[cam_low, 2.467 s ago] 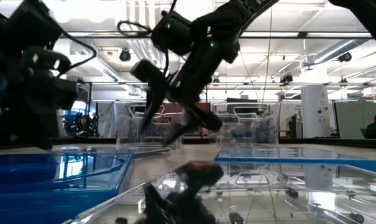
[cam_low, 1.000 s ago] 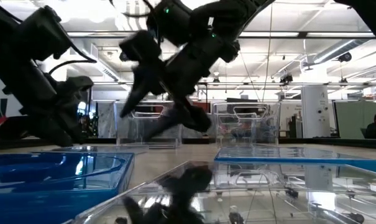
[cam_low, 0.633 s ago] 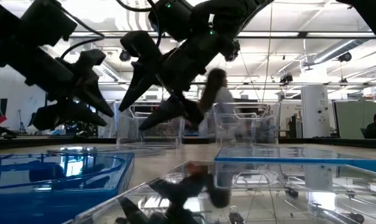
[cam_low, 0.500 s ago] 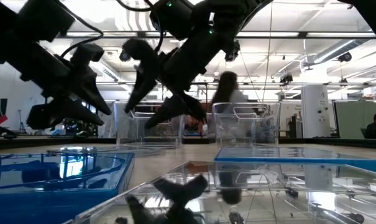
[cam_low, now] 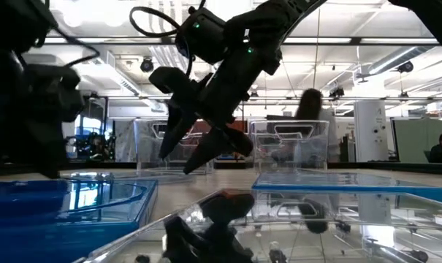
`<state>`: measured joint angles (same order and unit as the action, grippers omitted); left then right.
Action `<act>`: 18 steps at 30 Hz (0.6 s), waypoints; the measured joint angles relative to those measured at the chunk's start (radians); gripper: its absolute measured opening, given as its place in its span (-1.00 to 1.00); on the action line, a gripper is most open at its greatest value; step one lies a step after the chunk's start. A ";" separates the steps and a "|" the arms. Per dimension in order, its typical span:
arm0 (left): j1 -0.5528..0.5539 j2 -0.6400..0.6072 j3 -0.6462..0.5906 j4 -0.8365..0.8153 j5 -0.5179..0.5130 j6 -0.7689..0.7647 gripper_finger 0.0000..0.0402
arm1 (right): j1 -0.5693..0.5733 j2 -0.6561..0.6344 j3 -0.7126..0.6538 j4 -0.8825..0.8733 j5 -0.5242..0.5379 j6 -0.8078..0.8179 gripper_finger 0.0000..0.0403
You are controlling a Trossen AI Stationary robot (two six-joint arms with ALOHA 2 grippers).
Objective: Pick & place jewel cases by type
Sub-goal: Stack the black CD case into the left transparent bin
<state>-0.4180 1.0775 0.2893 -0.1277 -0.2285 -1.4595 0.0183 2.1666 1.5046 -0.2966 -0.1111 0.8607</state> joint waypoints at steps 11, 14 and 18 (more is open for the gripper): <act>0.073 0.000 -0.032 -0.056 -0.193 -0.002 -0.47 | 0.011 0.001 -0.009 0.028 -0.208 0.031 0.12; 0.093 0.001 -0.034 -0.057 -0.236 -0.015 -0.47 | 0.015 0.002 -0.007 0.042 -0.230 0.037 0.12; 0.103 -0.010 -0.035 -0.056 -0.284 -0.039 -0.47 | 0.015 -0.015 -0.006 0.044 -0.236 0.027 0.12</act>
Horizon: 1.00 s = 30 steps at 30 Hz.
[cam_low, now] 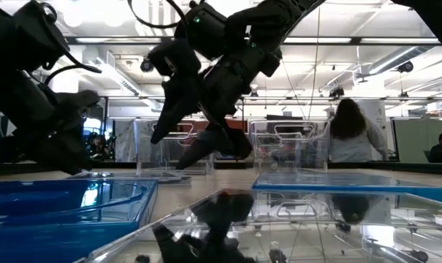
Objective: Pick & place jewel cases by type
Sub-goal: Stack the black CD case into the left transparent bin
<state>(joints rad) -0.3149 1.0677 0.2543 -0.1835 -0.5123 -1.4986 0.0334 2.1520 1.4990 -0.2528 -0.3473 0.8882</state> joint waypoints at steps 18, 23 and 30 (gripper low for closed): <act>-0.051 -0.040 0.092 -0.119 0.311 -0.164 -0.47 | -0.032 -0.022 -0.015 -0.082 0.217 0.085 0.12; -0.042 0.001 0.086 -0.093 0.287 -0.183 -0.47 | -0.043 -0.012 -0.037 -0.064 0.211 0.098 0.12; -0.019 0.097 0.087 -0.004 0.270 -0.178 -0.47 | -0.043 0.019 -0.044 0.007 0.060 0.103 0.12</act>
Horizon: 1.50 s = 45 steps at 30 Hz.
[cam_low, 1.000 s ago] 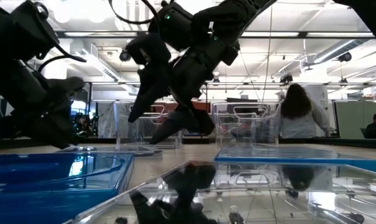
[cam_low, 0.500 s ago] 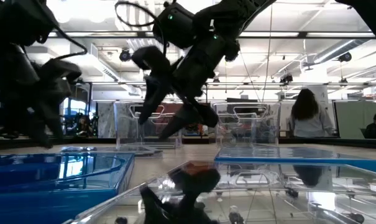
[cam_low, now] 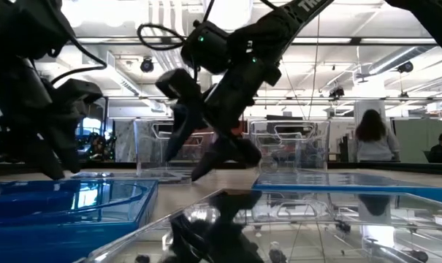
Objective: Pick & place jewel cases by type
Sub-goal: Stack the black CD case into the left transparent bin, then put the black cd case into the left transparent bin
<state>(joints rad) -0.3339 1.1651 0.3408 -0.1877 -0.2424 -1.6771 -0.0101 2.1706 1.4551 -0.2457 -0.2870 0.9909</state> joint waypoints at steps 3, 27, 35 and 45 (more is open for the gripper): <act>0.001 0.030 0.000 0.030 -0.002 0.008 -0.47 | 0.001 0.007 0.000 0.021 -0.027 0.013 0.12; -0.001 0.110 -0.001 0.037 0.044 0.174 -0.47 | 0.006 -0.038 0.030 0.106 -0.121 -0.062 0.12; -0.006 0.108 -0.001 0.035 0.074 0.204 -0.47 | -0.005 -0.044 0.017 -0.058 0.039 0.026 0.12; -0.007 0.107 -0.003 0.089 0.102 0.157 -0.47 | 0.034 0.016 0.013 -0.013 0.103 0.116 0.12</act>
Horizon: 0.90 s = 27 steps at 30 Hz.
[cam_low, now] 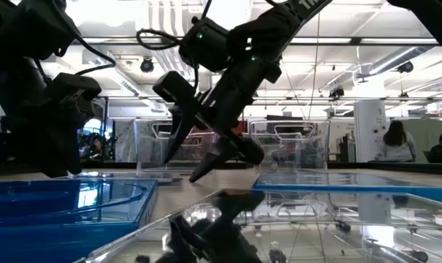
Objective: Pick & place jewel cases by type
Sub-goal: Put the black cd case into the left transparent bin
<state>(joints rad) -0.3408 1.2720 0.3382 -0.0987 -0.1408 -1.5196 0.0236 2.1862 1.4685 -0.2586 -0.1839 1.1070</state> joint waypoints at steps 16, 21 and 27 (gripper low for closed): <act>-0.007 0.002 -0.002 0.049 0.047 0.059 -0.47 | 0.033 0.016 -0.009 0.143 0.058 -0.082 0.12; -0.021 0.015 -0.010 0.049 0.037 0.131 -0.47 | 0.009 -0.025 -0.011 0.150 0.055 -0.117 0.12; -0.039 0.019 -0.045 0.075 0.027 0.134 -0.47 | 0.001 -0.110 0.000 0.243 0.033 -0.189 0.12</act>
<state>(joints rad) -0.3801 1.2911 0.2931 -0.0238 -0.1135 -1.3861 0.0242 2.0758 1.4689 -0.0158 -0.1512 0.9177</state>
